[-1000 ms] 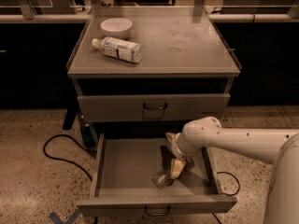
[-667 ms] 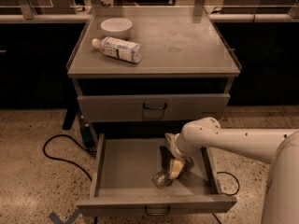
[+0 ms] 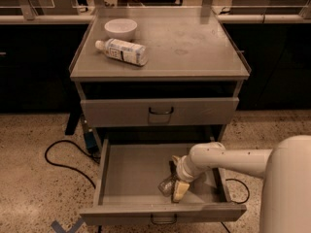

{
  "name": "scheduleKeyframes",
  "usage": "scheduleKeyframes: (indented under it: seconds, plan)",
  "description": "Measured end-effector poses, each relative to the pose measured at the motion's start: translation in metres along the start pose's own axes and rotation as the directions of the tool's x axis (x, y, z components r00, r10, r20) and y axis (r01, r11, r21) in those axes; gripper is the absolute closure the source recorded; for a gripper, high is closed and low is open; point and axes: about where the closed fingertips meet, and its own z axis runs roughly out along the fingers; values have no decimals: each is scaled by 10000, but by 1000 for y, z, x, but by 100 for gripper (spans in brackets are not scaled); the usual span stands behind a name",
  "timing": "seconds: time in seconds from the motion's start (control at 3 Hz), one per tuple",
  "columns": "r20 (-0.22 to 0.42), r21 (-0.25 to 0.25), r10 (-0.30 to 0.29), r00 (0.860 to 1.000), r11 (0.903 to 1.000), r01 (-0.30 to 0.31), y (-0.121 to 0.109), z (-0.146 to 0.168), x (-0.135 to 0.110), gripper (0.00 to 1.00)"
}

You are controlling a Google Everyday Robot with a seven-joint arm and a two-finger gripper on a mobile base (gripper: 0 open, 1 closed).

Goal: Pick water bottle from middle drawer and place on counter

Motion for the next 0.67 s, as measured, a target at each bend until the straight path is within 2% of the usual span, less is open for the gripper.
scheduleKeyframes:
  seconds: [0.33,0.67]
  plan:
    - [0,-1,0,10000,10000,0,0,0,0,0]
    - [0,-1,0,10000,10000,0,0,0,0,19]
